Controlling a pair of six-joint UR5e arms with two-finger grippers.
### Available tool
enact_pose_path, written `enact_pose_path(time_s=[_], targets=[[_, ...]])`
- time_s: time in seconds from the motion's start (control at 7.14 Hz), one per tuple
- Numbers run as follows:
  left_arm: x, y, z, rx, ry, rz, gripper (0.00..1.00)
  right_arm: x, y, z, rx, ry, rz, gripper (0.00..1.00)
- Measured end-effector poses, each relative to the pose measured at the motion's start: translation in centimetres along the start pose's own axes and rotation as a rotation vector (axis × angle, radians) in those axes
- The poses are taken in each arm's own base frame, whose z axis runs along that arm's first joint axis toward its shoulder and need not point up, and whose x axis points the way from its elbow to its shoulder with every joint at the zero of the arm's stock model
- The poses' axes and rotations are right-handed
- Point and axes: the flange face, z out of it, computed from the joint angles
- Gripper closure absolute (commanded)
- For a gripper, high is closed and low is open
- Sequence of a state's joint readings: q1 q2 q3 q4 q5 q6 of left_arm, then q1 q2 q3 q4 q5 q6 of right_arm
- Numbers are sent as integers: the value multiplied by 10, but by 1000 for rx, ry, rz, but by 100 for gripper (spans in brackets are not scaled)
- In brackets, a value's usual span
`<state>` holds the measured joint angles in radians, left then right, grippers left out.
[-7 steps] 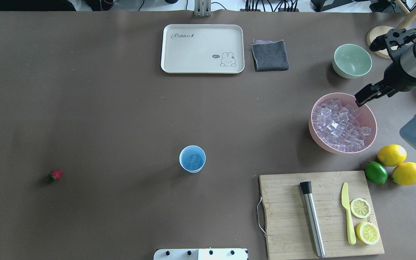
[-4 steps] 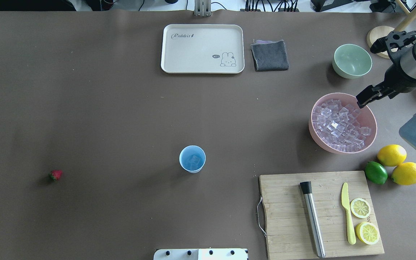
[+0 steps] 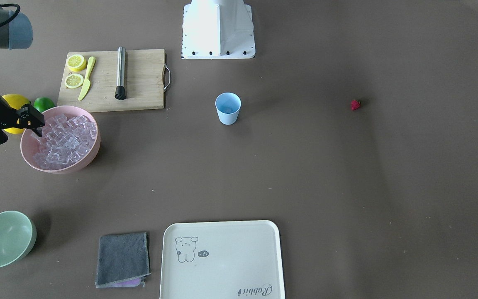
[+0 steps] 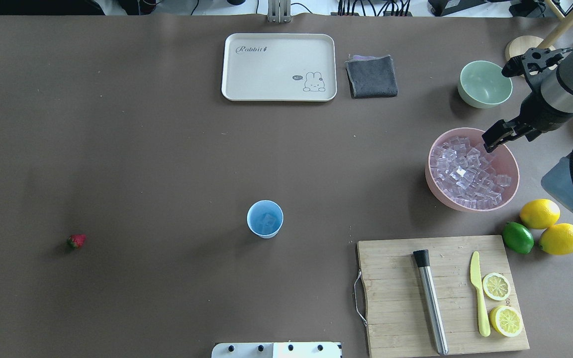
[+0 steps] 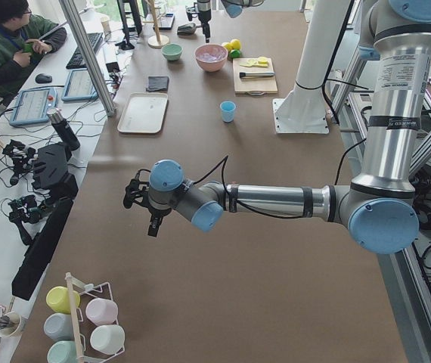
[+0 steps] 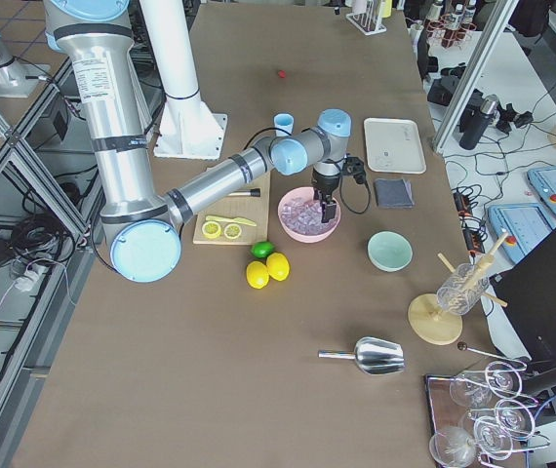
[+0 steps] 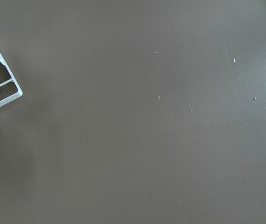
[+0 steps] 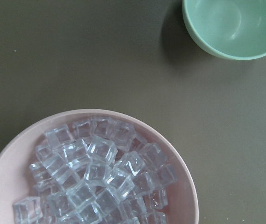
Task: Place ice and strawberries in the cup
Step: 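Lower the right gripper into the ice and grasp a third cube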
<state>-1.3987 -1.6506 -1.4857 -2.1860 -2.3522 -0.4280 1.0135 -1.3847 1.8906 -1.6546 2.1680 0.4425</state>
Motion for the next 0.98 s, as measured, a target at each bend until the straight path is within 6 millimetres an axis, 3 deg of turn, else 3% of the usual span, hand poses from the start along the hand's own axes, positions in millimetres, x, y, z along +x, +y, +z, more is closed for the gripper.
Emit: enact_pose_path(time_s=[0.42,0.7,0.98], targets=[[4,-4,4,-3,2,6,2,-22,-2,31,27,-40,25,0],[3,-4,4,-4,2,5,2,-19,-7,54,53,-27,20,0],[2,-3,5,-7,1,3,2,-16,-8,62,58,-17,36,4]])
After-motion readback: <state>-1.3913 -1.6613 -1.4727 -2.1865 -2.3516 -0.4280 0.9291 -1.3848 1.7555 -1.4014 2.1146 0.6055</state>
